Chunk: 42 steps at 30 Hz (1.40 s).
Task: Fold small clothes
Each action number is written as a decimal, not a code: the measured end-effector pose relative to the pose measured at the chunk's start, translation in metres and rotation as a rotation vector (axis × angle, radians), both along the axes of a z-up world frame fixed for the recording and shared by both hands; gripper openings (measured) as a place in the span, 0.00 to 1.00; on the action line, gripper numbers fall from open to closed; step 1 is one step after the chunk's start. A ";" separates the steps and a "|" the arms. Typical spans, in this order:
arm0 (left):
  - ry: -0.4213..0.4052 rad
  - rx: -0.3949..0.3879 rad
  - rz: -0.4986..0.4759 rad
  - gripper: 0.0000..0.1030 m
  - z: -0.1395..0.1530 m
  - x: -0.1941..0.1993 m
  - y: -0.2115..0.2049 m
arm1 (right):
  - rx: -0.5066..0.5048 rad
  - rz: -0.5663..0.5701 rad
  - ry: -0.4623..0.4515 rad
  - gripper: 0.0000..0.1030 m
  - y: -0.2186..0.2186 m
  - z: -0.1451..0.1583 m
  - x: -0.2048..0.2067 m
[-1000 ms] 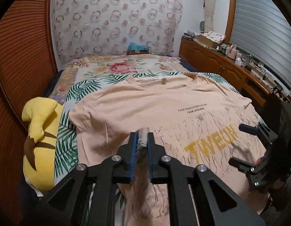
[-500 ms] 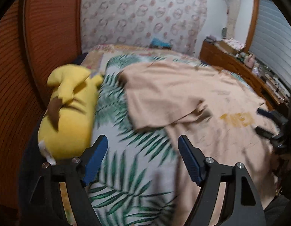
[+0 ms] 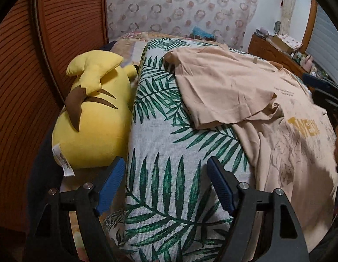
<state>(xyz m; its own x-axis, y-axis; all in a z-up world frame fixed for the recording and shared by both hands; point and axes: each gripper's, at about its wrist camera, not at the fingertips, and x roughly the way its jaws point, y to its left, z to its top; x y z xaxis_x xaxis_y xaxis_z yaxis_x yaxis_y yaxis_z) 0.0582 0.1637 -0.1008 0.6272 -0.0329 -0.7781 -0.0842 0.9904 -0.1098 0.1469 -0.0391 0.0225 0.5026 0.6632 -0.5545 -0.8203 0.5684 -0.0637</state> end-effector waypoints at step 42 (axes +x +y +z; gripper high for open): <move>-0.088 -0.014 -0.070 0.86 0.027 0.011 -0.048 | 0.005 -0.336 0.146 0.18 0.033 -0.044 0.123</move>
<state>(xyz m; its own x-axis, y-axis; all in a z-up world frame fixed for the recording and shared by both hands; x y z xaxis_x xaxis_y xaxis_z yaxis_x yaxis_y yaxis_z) 0.0691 0.1156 -0.0742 0.6890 -0.0901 -0.7191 -0.0039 0.9918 -0.1280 0.2698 -0.0063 -0.0214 0.6089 0.4776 -0.6334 -0.5880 0.8077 0.0437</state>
